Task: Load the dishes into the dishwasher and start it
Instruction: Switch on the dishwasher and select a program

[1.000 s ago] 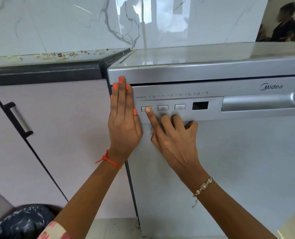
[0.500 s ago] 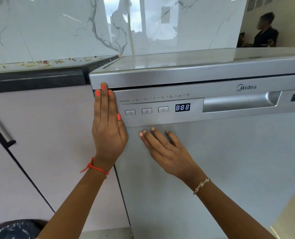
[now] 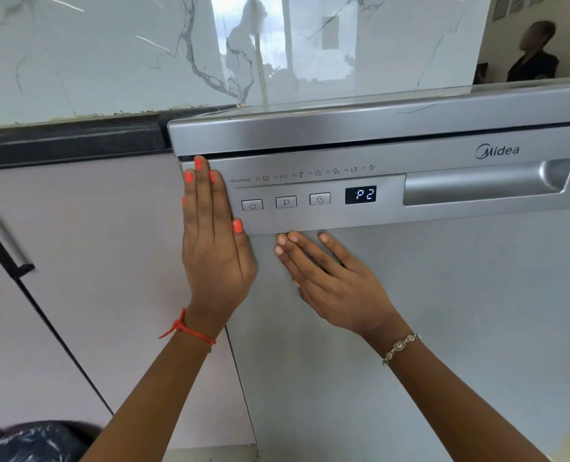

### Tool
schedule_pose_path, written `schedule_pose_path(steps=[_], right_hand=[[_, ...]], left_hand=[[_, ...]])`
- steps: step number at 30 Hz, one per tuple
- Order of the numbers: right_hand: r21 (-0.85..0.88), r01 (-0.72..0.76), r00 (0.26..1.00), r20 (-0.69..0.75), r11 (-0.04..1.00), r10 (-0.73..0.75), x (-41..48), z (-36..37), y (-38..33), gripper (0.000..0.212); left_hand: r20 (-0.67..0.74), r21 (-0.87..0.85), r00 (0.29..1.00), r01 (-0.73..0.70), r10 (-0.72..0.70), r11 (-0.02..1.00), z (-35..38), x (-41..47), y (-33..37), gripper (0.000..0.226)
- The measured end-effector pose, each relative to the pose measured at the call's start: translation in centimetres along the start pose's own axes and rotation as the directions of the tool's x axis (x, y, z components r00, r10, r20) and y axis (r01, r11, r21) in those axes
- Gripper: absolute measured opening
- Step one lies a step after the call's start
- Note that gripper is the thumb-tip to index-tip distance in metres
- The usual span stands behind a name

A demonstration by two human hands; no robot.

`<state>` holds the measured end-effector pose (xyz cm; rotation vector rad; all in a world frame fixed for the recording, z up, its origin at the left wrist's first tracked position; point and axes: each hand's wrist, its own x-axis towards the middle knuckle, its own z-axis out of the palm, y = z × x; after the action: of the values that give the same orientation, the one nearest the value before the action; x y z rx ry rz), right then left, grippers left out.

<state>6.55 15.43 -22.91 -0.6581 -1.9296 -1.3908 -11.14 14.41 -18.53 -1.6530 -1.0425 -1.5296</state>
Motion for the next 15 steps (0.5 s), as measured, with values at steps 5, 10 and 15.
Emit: schedule_pose_path(steps=[5, 10, 15], right_hand=[[-0.003, 0.001, 1.000, -0.019, 1.000, -0.001, -0.02, 0.12, -0.05, 0.062], [-0.003, 0.007, 1.000, -0.017, 1.000, -0.007, -0.07, 0.09, -0.04, 0.062], [0.002, 0.015, 1.000, -0.012, 1.000, -0.015, -0.09, 0.13, -0.01, 0.060]], left_hand=[[0.000, -0.028, 1.000, 0.023, -0.023, 0.999, 0.01, 0.02, 0.19, 0.052], [0.006, -0.037, 0.999, 0.044, -0.044, 0.998, 0.12, -0.12, 0.09, 0.052], [0.002, -0.008, 0.999, 0.035, -0.035, 0.999, 0.28, -0.15, 0.11, 0.050]])
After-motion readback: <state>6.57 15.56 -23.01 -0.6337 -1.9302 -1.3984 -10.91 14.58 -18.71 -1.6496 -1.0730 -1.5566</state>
